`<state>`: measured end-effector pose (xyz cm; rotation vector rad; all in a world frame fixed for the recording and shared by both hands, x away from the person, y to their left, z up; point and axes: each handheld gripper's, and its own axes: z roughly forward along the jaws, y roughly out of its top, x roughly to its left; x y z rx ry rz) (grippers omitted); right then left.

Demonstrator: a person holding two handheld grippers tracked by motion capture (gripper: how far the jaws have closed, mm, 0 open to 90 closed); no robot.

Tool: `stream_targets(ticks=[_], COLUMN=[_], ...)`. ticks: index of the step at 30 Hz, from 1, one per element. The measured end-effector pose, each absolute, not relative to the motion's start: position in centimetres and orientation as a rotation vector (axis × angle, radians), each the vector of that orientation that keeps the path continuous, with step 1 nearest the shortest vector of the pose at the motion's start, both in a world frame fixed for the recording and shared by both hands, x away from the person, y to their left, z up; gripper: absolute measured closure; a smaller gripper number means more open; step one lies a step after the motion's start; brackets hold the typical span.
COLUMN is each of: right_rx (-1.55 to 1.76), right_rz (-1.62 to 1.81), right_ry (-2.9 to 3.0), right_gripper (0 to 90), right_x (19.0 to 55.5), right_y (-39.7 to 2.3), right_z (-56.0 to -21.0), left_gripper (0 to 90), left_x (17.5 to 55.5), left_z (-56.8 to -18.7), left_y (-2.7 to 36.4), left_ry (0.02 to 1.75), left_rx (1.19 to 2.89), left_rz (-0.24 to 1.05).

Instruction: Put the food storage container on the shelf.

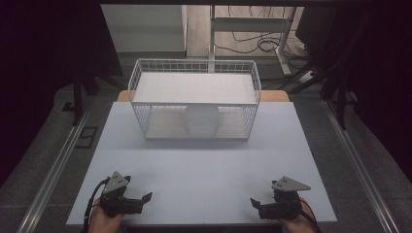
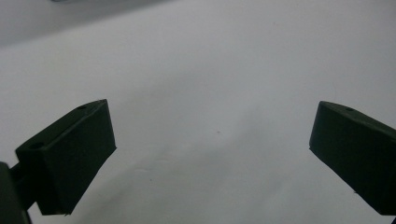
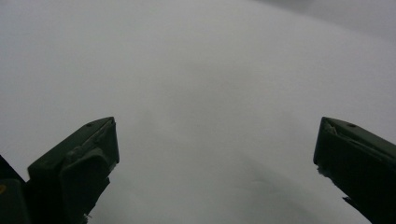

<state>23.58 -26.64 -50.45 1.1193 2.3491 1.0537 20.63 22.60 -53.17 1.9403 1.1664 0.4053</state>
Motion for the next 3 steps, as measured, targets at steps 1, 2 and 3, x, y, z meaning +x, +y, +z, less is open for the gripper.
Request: stream_targets(ticks=[1,2,3], right_rx=[1.121,1.123,1.123], right_rz=[1.05,1.048,1.046], right_ry=[2.354,2.355,2.356], right_gripper=[0.5,0.6,0.6], right_x=[23.62,23.64,23.66], right_y=[-26.65,-26.65,-26.63], right_z=[-50.47,-50.48,-50.52], left_gripper=[0.0,0.0,0.0], left_x=[20.65,20.68,20.73], left_z=[-53.17,-53.17,-53.19], left_y=[22.56,22.52,22.45], left_ry=[1.171,1.171,1.172], left_rx=[1.94,1.942,1.946], left_rz=[0.402,0.403,0.403])
